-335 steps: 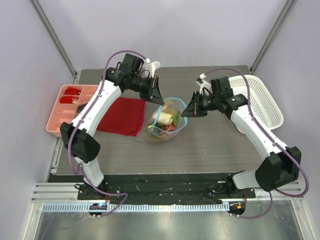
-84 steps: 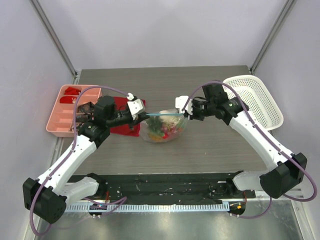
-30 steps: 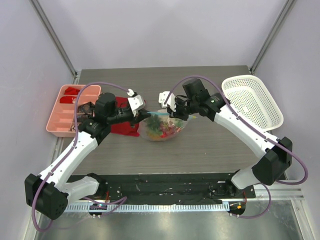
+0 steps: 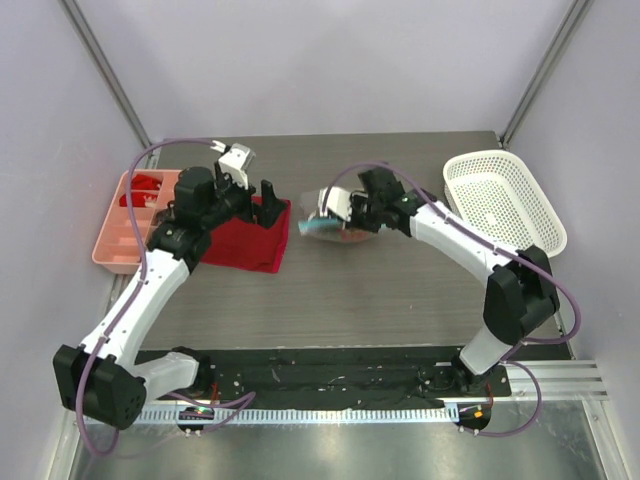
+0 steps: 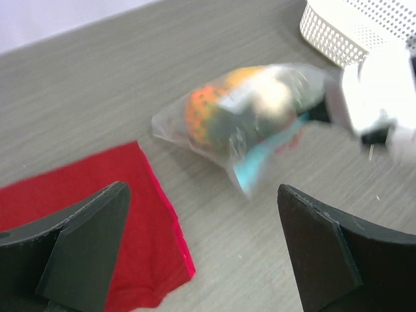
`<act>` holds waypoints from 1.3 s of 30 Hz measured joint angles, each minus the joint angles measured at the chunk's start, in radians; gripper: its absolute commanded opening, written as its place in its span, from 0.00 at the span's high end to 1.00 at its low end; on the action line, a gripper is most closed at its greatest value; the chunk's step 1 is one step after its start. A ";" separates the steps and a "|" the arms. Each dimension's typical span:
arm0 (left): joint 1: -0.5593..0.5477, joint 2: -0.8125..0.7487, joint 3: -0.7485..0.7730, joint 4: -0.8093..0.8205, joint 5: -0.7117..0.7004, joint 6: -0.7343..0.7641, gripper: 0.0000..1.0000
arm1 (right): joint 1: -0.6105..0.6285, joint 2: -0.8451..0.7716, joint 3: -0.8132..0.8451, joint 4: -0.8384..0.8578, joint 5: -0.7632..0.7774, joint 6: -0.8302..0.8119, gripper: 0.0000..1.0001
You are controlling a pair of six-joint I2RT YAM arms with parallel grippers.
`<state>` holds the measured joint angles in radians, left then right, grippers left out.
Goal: Place the food in the zip-top bag and seal the zipper
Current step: Place the zipper food storage bag at the center of the board, then reset both arms
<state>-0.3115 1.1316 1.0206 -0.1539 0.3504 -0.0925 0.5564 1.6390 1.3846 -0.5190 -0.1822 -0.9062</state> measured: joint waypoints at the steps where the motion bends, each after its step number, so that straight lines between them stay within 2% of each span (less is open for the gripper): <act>1: 0.000 0.009 0.013 -0.026 -0.001 -0.005 0.00 | 0.010 -0.012 -0.058 -0.003 0.002 -0.004 0.99; 8: 0.006 0.111 0.169 -0.265 -0.030 -0.034 0.00 | 0.116 -0.068 -0.268 -0.036 -0.006 0.047 0.99; 11: 0.007 0.119 0.178 -0.328 -0.037 -0.042 0.00 | 0.139 -0.102 -0.296 -0.038 -0.013 0.095 0.90; 12: 0.007 0.119 0.178 -0.351 -0.036 -0.044 0.00 | 0.146 -0.110 -0.299 -0.040 -0.019 0.111 0.83; 13: 0.008 0.119 0.179 -0.375 -0.033 -0.047 0.00 | 0.151 -0.115 -0.299 -0.043 -0.025 0.127 0.62; 16: 0.013 0.131 0.199 -0.447 0.000 -0.048 0.00 | 0.158 -0.125 -0.299 -0.060 -0.055 0.183 0.30; 19: 0.039 0.151 0.235 -0.522 0.062 -0.029 0.00 | 0.160 -0.163 -0.299 -0.094 -0.089 0.250 0.11; 24: 0.097 0.171 0.294 -0.647 0.083 0.007 0.00 | 0.142 -0.334 -0.296 -0.113 -0.124 0.377 0.06; 27: 0.124 0.161 0.305 -0.688 0.052 0.029 0.00 | 0.072 -0.450 -0.279 -0.115 -0.150 0.468 0.05; 35: 0.198 0.056 0.281 -0.727 -0.030 0.039 0.00 | -0.281 -0.606 -0.285 -0.089 -0.193 0.723 0.05; 39: 0.216 -0.014 0.227 -0.735 -0.066 0.026 0.00 | -0.387 -0.692 -0.355 -0.076 -0.208 0.818 0.05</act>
<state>-0.0956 1.1172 1.2476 -0.8890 0.2844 -0.0666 0.1696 0.9470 1.0298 -0.5949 -0.3901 -0.0879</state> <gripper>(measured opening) 0.996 0.953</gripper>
